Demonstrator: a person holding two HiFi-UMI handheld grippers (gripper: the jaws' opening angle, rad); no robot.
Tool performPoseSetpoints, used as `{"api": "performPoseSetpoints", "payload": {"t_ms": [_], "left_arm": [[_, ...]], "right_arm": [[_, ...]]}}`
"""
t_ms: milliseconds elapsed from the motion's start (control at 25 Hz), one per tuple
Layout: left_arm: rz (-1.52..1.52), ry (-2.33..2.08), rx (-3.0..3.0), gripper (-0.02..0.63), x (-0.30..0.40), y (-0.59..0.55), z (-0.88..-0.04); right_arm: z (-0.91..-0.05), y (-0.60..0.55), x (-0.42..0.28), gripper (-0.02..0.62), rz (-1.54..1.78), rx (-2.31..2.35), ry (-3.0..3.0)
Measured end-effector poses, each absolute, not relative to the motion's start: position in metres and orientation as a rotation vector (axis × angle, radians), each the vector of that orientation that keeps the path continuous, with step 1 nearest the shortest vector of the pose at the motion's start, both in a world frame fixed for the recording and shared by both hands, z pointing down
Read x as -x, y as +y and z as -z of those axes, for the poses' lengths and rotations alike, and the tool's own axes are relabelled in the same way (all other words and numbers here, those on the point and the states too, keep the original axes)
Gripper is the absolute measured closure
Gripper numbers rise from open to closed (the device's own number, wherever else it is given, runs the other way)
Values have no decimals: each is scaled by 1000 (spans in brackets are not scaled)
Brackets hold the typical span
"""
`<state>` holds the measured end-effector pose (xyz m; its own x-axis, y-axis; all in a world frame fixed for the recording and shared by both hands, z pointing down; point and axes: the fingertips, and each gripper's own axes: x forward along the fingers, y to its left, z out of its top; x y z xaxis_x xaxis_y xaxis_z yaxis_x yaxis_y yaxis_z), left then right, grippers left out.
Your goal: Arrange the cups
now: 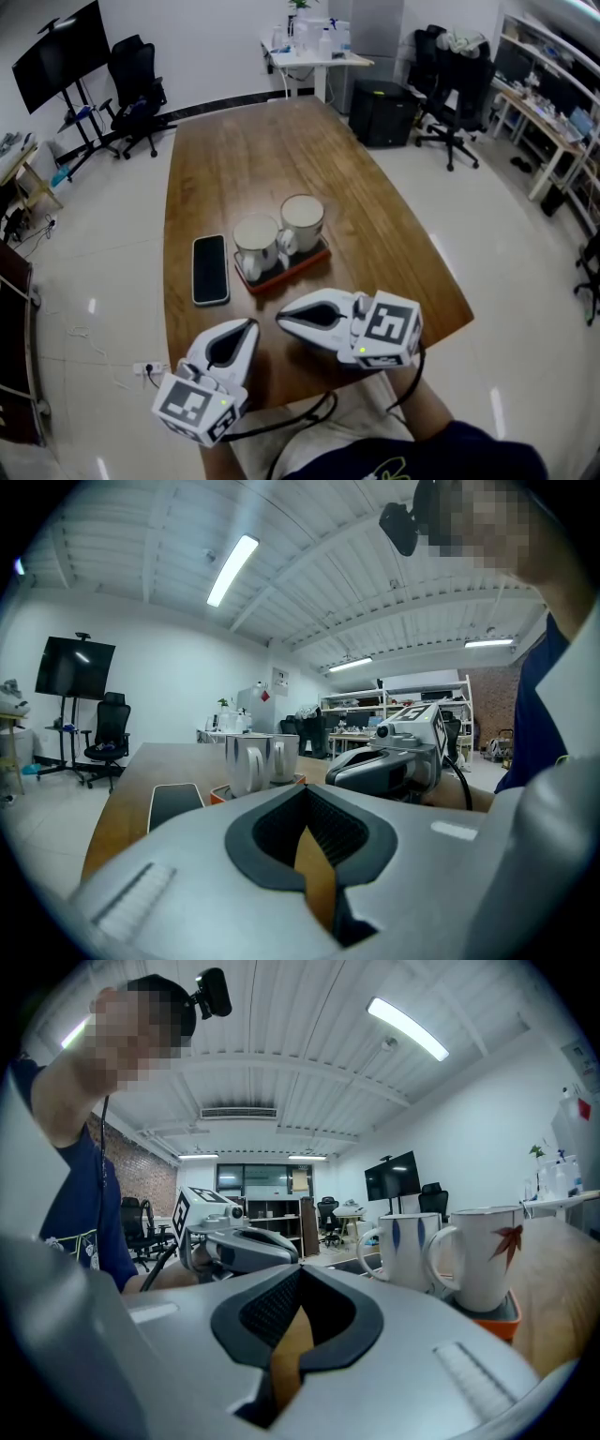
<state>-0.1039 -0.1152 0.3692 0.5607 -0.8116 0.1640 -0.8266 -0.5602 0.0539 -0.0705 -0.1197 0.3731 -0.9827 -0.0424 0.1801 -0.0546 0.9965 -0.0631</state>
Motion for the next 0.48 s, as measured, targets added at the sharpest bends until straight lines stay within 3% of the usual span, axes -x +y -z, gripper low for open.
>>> {"api": "performPoseSetpoints", "payload": {"t_ms": [480], "left_arm": [[-174,-1398,-2655,603,102,-115,-368]], "right_arm": [[-373,-120,70,589,-99,-74,-2959]]}}
